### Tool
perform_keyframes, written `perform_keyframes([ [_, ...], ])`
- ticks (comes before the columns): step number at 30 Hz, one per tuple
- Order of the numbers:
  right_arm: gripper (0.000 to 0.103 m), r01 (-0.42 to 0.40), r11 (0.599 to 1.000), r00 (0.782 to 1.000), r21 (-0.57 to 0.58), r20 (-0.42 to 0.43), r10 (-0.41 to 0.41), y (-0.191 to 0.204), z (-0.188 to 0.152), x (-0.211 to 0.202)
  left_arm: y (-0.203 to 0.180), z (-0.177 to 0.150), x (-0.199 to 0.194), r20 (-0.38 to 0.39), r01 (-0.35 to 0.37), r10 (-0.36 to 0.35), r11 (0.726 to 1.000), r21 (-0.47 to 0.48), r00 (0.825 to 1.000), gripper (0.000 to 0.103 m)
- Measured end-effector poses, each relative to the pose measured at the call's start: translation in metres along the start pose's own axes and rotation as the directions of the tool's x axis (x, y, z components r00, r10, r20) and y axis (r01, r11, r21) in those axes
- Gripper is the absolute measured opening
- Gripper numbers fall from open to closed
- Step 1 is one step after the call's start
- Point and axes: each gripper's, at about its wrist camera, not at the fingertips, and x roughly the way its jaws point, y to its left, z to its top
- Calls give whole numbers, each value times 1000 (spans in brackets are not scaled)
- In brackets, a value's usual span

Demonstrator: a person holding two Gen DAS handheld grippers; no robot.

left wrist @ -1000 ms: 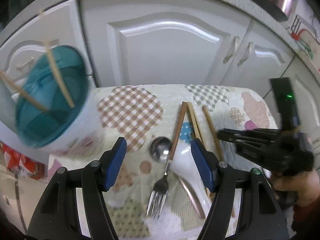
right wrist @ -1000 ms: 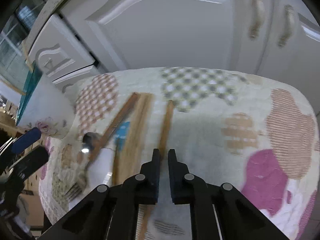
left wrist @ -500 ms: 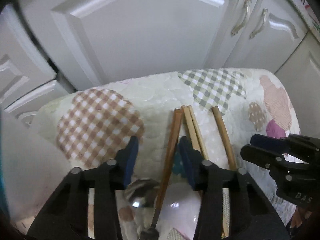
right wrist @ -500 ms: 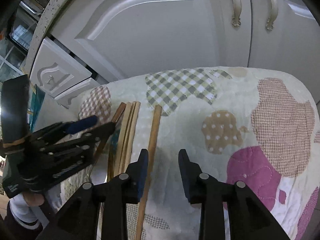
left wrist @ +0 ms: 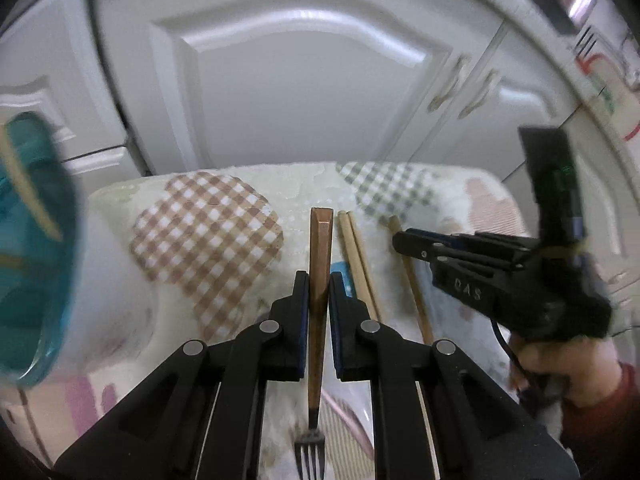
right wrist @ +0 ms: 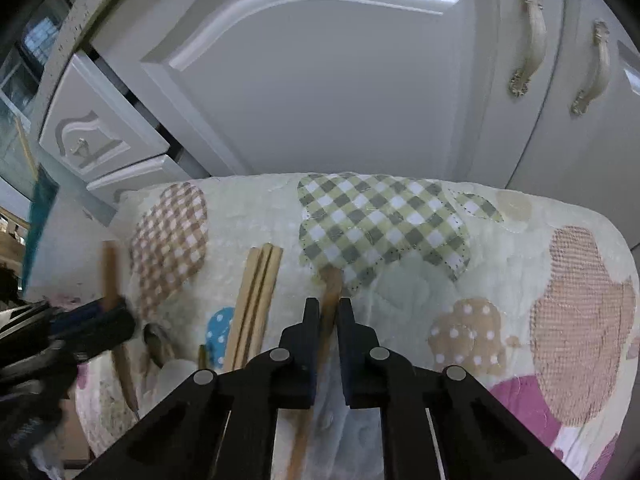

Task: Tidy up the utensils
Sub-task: 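Grasp the wooden-handled fork with the left tool while the right tool grasps a chopstick, then lift the fork and chopstick and carry both tools over the cup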

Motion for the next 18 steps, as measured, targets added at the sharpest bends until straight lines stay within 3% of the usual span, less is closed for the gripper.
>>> perform_keyframes([
  [8,7,-103,995,985,1,138,102,3,-26,-92,7,-31,-68,106,37,-34,999,-28,994,8],
  [18,7,-136,986,951,-99,266,158,35,-54,-183,10,-65,-127,208,27,-16,998,-51,978,8],
])
